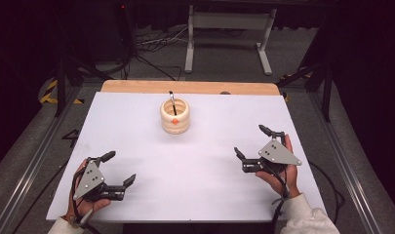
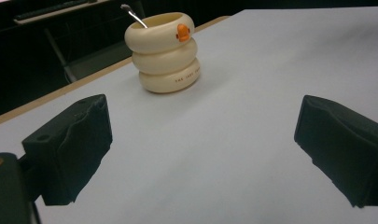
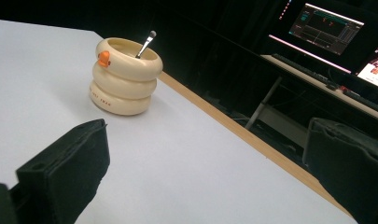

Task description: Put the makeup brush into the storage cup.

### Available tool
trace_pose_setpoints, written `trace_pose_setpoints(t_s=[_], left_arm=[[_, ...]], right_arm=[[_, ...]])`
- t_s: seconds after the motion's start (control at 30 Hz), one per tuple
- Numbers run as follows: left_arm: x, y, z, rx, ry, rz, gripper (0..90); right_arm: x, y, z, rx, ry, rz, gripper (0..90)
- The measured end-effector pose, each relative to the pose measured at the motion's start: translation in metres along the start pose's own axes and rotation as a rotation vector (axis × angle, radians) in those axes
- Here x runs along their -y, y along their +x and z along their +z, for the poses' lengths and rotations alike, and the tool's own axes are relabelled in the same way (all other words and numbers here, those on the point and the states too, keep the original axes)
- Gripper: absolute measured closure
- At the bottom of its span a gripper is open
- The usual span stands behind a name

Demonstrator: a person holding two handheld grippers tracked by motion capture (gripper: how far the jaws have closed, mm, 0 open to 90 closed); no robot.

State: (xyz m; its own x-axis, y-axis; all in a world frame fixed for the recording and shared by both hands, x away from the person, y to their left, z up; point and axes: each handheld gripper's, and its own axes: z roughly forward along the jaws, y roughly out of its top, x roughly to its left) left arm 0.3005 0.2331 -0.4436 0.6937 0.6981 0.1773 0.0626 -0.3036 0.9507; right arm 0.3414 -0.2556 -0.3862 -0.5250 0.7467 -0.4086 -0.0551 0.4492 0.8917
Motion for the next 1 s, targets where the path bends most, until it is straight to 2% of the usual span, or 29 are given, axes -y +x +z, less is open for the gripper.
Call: trace_pose_setpoints(t_s=[0.47, 1.0], left_arm=[[-0.001, -0.001, -0.002, -0.006, -0.009, 0.014, 4.7], [-0.003, -0.002, -0.002, -0.006, -0.009, 0.018, 4.7]], right_arm=[[0.013, -0.001, -0.019, 0.023, 0.013, -0.009, 1.2], [0.038, -0.007, -0.044, 0.056, 0.075, 0.010, 1.5]])
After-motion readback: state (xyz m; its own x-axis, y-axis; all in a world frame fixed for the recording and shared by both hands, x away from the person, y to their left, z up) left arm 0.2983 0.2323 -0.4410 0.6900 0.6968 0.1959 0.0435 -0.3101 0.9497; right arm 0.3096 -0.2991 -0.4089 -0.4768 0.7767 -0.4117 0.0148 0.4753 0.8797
